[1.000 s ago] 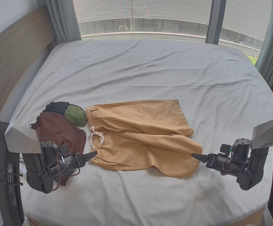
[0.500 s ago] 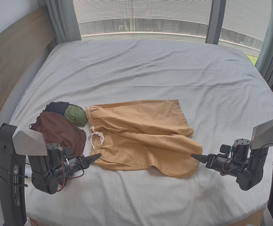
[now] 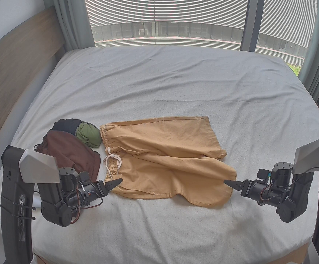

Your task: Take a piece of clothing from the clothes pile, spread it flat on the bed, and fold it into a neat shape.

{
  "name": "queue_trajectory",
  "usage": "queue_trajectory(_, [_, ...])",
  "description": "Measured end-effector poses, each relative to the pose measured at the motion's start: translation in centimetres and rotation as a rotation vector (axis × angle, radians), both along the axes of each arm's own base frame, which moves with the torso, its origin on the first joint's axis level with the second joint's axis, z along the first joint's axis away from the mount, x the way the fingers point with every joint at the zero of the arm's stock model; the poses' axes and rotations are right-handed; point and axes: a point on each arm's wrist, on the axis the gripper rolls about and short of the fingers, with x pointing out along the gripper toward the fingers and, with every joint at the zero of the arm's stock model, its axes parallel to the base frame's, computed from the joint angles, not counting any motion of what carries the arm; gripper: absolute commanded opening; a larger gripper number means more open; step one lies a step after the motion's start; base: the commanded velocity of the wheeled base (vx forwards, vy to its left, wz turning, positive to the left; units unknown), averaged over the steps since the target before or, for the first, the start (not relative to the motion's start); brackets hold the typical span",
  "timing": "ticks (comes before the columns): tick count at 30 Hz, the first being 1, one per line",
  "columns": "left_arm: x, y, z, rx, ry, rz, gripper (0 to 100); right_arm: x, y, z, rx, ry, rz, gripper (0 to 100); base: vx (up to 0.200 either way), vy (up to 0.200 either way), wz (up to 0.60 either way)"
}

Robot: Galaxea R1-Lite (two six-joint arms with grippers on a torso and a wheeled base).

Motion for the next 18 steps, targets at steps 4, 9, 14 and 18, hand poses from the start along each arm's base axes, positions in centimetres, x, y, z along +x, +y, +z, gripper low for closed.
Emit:
queue_trajectory(4, [0.0, 0.0, -0.2, 0.001, 0.004, 0.000, 0, 0.0, 0.0, 0.0, 0.001, 0.000, 0.001, 100, 0.000, 0.000, 0.00])
queue_trajectory(9, [0.0, 0.1, -0.3, 0.002, 0.006, 0.002, 0, -0.3, 0.1, -0.3, -0.003, 0.016, 0.008, 100, 0.000, 0.000, 0.00])
queue_trajectory(14, [0.0, 0.3, -0.3, 0.005, 0.006, 0.008, 0, -0.9, 0.2, -1.1, -0.044, 0.033, 0.040, 100, 0.000, 0.000, 0.00])
queue_trajectory(18, [-0.1, 0.5, -0.4, 0.006, 0.009, 0.011, 0, -1.2, 0.4, -1.7, -0.066, 0.047, 0.057, 100, 0.000, 0.000, 0.00])
